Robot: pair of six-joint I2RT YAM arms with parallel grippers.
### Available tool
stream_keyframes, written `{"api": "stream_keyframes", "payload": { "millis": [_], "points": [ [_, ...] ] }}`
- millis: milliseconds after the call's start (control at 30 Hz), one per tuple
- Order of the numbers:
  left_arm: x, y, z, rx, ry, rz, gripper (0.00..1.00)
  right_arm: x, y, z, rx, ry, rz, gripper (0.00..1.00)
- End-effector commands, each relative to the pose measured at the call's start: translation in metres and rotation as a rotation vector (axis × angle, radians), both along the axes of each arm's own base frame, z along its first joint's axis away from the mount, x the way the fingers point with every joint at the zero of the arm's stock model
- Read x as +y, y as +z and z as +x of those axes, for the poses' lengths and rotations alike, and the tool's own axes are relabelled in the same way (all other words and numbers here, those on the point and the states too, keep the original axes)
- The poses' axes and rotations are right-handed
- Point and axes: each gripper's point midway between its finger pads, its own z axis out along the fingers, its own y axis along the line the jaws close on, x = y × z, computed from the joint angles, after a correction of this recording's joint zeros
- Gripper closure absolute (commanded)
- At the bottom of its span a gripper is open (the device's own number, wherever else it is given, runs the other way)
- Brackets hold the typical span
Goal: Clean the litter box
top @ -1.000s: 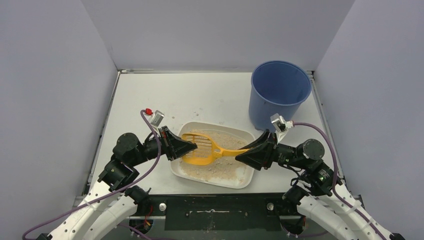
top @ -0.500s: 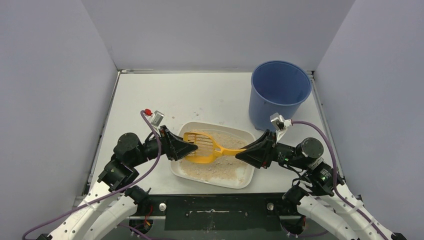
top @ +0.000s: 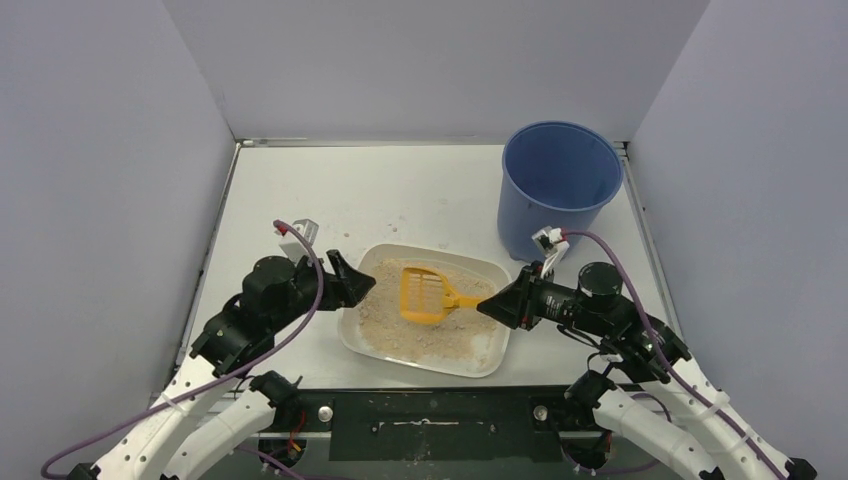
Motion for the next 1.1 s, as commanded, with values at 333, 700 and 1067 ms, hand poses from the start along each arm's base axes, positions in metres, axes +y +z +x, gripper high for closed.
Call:
{"api": "stream_keyframes", "payload": {
  "millis": [333, 700, 1067],
  "points": [
    [0.049, -0.086, 0.034, 0.214, 0.261, 0.404, 0.33, -0.03, -0.04, 0.014, 0.23, -0.186, -0.298, 1.0],
    [0.039, -0.147, 0.044, 0.3, 0.225, 0.462, 0.41, -0.006, -0.048, 0.027, 0.298, -0.158, -0.275, 1.0],
    [0.039, -0.168, 0.045, 0.33, 0.218, 0.497, 0.7, 0.039, -0.065, 0.049, 0.379, -0.114, -0.149, 1.0]
  ]
}}
